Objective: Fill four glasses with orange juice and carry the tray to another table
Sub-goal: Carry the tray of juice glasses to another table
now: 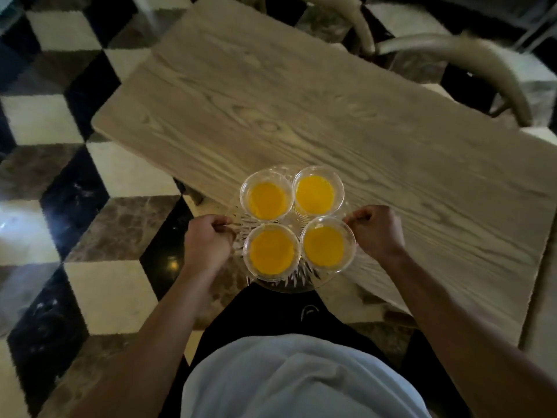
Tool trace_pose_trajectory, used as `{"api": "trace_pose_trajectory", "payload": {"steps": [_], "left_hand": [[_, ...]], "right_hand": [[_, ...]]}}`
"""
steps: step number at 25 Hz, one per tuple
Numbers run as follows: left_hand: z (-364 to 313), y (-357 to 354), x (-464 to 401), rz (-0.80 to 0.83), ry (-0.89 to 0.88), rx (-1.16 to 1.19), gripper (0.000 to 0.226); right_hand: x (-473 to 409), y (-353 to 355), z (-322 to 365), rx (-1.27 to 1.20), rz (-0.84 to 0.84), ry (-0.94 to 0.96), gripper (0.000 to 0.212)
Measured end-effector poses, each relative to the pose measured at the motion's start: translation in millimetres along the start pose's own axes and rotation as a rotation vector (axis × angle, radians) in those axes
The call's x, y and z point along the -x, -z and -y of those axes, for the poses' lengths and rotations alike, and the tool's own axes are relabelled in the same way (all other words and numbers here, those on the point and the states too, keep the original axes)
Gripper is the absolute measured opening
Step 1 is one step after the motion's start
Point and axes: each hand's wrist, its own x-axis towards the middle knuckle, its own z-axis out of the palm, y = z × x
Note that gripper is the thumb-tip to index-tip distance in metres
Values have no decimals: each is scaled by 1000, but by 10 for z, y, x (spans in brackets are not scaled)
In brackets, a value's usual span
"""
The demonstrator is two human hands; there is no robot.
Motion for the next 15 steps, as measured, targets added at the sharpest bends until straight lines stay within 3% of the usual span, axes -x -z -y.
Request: {"api": "trace_pose_trajectory", "payload": {"steps": [8, 15], "left_hand": [[-657, -210, -889, 248, -148, -127, 25], [-974, -510, -1321, 323, -253, -220, 21]], "right_hand": [[-138, -103, 11, -172, -196, -241, 11], [-329, -180, -94, -211, -282, -307, 7]]}}
